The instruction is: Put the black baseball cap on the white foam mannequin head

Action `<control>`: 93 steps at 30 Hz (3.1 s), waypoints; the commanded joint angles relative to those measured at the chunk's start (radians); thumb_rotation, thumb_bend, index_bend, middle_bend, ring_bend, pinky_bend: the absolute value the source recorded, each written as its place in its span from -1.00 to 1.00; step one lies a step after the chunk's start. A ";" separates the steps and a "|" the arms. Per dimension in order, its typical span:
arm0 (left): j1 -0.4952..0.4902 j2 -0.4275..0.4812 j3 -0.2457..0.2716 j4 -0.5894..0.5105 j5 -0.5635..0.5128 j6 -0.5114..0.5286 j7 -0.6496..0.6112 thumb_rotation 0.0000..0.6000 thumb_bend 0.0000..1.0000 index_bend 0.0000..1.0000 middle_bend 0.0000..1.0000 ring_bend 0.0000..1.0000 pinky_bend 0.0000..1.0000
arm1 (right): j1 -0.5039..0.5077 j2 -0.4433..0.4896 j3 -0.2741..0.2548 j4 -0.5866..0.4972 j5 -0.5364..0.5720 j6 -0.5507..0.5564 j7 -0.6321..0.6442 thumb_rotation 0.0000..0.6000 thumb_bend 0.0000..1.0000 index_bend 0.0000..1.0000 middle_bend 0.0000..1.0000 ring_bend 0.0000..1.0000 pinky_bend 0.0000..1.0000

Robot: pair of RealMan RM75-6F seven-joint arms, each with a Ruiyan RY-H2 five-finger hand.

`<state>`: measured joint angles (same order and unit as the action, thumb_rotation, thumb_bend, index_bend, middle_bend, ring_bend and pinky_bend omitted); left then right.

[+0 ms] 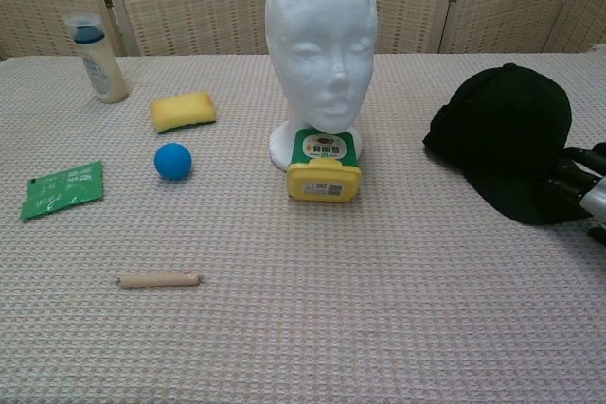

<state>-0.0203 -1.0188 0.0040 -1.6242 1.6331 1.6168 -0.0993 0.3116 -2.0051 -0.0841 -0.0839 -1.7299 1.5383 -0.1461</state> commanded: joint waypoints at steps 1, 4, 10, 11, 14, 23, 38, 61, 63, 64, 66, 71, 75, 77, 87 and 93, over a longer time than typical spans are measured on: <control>-0.001 0.002 0.000 0.002 -0.004 -0.005 0.000 1.00 -0.60 -0.97 -1.00 -1.00 -0.66 | 0.006 -0.006 0.001 0.003 0.005 -0.009 -0.002 1.00 -0.48 -0.51 -0.48 -0.63 -0.40; -0.004 0.006 -0.003 0.003 -0.013 -0.012 -0.004 1.00 -0.60 -0.97 -1.00 -1.00 -0.65 | 0.015 -0.011 0.003 0.006 0.012 -0.023 -0.003 1.00 -0.47 -0.51 -0.48 -0.63 -0.40; -0.005 0.013 -0.005 0.005 -0.021 -0.017 -0.012 1.00 -0.60 -0.97 -1.00 -1.00 -0.65 | 0.032 -0.021 0.008 0.007 0.025 -0.034 0.006 1.00 -0.45 -0.51 -0.47 -0.62 -0.39; -0.005 0.014 -0.006 0.006 -0.023 -0.018 -0.014 1.00 -0.60 -0.97 -1.00 -1.00 -0.66 | 0.035 -0.022 0.007 0.008 0.026 -0.031 0.008 1.00 -0.44 -0.50 -0.46 -0.61 -0.39; -0.005 0.015 -0.008 0.007 -0.026 -0.017 -0.017 1.00 -0.60 -0.97 -1.00 -1.00 -0.65 | 0.040 -0.025 0.005 0.009 0.026 -0.023 0.015 1.00 -0.41 -0.40 -0.38 -0.53 -0.31; 0.000 0.014 -0.009 0.011 -0.018 -0.003 -0.022 1.00 -0.60 -0.99 -1.00 -1.00 -0.66 | 0.055 -0.025 0.003 0.015 0.034 -0.010 0.021 1.00 -0.31 0.24 0.11 0.02 0.23; 0.013 0.013 -0.016 0.021 -0.019 0.026 -0.036 1.00 -0.60 -0.99 -1.00 -1.00 -0.65 | 0.136 -0.003 0.093 0.017 0.125 0.164 0.063 1.00 0.08 0.95 0.65 0.58 0.88; 0.023 0.017 -0.010 0.022 -0.001 0.041 -0.046 1.00 -0.60 -0.99 -1.00 -1.00 -0.65 | 0.394 0.175 0.042 -0.034 0.062 0.449 -0.292 1.00 0.19 1.00 0.70 0.61 0.93; 0.023 0.018 -0.010 0.021 0.000 0.043 -0.050 1.00 -0.60 -0.99 -1.00 -1.00 -0.65 | 0.431 0.185 0.043 -0.061 0.055 0.479 -0.330 1.00 0.19 1.00 0.70 0.61 0.93; 0.024 0.019 -0.010 0.021 -0.001 0.043 -0.053 1.00 -0.60 -1.00 -1.00 -1.00 -0.65 | 0.445 0.189 0.043 -0.075 0.052 0.487 -0.347 1.00 0.18 1.00 0.70 0.61 0.93; 0.024 0.022 -0.009 0.021 -0.002 0.042 -0.061 1.00 -0.60 -1.00 -1.00 -1.00 -0.65 | 0.474 0.198 0.047 -0.112 0.047 0.500 -0.392 1.00 0.18 1.00 0.70 0.61 0.93; 0.026 0.026 -0.007 0.023 0.004 0.045 -0.072 1.00 -0.60 -0.99 -1.00 -1.00 -0.65 | 0.521 0.217 0.050 -0.208 0.029 0.499 -0.486 1.00 0.19 1.00 0.70 0.61 0.93; 0.028 0.033 -0.007 0.027 0.004 0.050 -0.092 1.00 -0.60 -0.99 -1.00 -1.00 -0.65 | 0.573 0.231 0.058 -0.317 0.008 0.464 -0.579 1.00 0.18 1.00 0.71 0.61 0.93; 0.028 0.036 -0.007 0.028 0.004 0.051 -0.103 1.00 -0.60 -0.99 -1.00 -1.00 -0.66 | 0.592 0.233 0.058 -0.363 -0.007 0.441 -0.617 1.00 0.19 1.00 0.71 0.61 0.93; 0.025 0.059 -0.003 0.040 0.010 0.046 -0.170 1.00 -0.60 -0.99 -1.00 -1.00 -0.66 | 0.602 0.189 0.065 -0.453 -0.048 0.355 -0.766 1.00 0.18 1.00 0.71 0.61 0.93; 0.024 0.077 0.008 0.051 0.033 0.052 -0.226 1.00 -0.60 -0.99 -1.00 -1.00 -0.66 | 0.590 0.161 0.075 -0.499 -0.064 0.323 -0.870 1.00 0.18 1.00 0.72 0.61 0.94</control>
<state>0.0031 -0.9469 0.0088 -1.5768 1.6598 1.6660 -0.3164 0.9080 -1.8310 -0.0140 -0.5641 -1.7872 1.8763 -0.9830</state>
